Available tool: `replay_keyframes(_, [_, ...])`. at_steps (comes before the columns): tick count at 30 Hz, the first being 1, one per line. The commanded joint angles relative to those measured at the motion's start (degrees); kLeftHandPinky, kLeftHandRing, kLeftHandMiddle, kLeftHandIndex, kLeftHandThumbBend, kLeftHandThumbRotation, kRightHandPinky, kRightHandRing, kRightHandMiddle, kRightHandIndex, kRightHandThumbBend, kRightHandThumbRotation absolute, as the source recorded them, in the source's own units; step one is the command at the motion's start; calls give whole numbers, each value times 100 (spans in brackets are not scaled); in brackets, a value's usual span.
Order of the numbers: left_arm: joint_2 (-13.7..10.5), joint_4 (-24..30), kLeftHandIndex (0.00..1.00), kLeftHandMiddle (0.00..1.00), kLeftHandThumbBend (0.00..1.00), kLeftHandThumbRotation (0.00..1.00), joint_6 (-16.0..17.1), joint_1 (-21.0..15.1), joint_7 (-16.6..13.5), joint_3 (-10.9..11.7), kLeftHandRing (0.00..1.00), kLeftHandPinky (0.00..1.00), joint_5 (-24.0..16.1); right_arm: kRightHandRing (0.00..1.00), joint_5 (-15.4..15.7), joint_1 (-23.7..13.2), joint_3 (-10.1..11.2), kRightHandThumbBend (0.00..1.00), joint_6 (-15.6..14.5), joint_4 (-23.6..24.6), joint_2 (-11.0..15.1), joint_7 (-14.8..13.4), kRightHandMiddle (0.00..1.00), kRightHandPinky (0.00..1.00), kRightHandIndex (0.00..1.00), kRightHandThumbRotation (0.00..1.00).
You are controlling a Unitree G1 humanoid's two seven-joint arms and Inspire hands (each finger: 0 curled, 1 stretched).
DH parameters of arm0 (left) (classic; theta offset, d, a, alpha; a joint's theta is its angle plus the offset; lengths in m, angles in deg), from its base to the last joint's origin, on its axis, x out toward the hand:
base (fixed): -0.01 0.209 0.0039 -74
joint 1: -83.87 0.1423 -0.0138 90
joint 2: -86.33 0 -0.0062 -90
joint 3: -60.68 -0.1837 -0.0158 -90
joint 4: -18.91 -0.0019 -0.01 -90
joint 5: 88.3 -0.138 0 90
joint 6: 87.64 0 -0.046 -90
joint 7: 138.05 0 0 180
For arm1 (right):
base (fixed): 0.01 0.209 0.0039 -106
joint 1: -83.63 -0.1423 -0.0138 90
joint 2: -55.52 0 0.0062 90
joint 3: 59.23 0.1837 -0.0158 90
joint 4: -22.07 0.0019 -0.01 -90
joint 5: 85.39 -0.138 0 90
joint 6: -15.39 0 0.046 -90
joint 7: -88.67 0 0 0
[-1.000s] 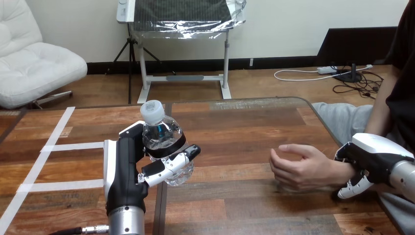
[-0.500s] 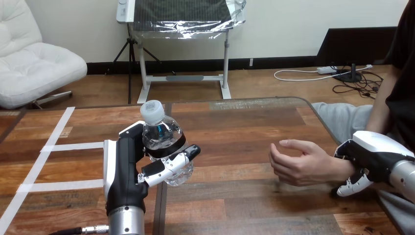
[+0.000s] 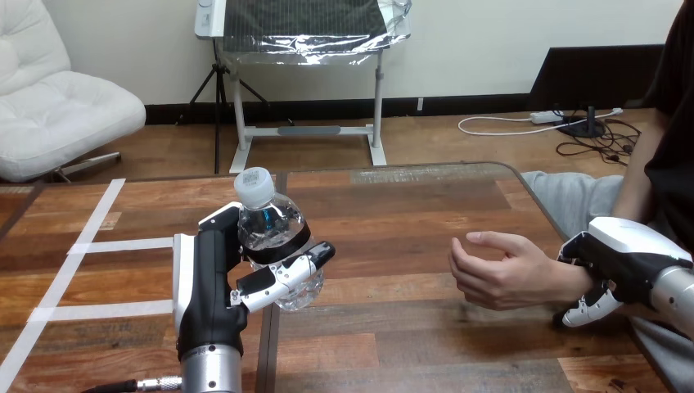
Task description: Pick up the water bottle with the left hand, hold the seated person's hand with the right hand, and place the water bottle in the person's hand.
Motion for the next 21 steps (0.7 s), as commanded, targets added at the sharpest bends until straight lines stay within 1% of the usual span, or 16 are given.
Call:
replay_keyframes(1, [2,179,44,45,70,0,105,-382,-33,50,41,37,-10,52,-64,-115,124,74,-24,260,-6,-142,55,52,55,0])
replay_keyframes(5, [2,169,44,45,70,0,126,-390,-43,49,41,37,-16,51,-99,-102,156,74,-5,299,-1,-163,55,51,55,0])
replay_keyframes(11, [13,217,44,45,71,0,53,-390,-56,36,41,37,-60,51,-130,-66,209,75,3,414,22,-213,54,50,55,0])
replay_keyframes(17, [6,209,44,45,72,0,68,-407,-62,32,41,37,-78,51,-81,-32,206,76,111,523,105,-293,54,50,55,0])
replay_keyframes(21, [12,208,44,45,72,0,60,-421,-61,27,41,37,-79,51,-86,-2,248,77,36,657,126,-277,55,49,55,0])
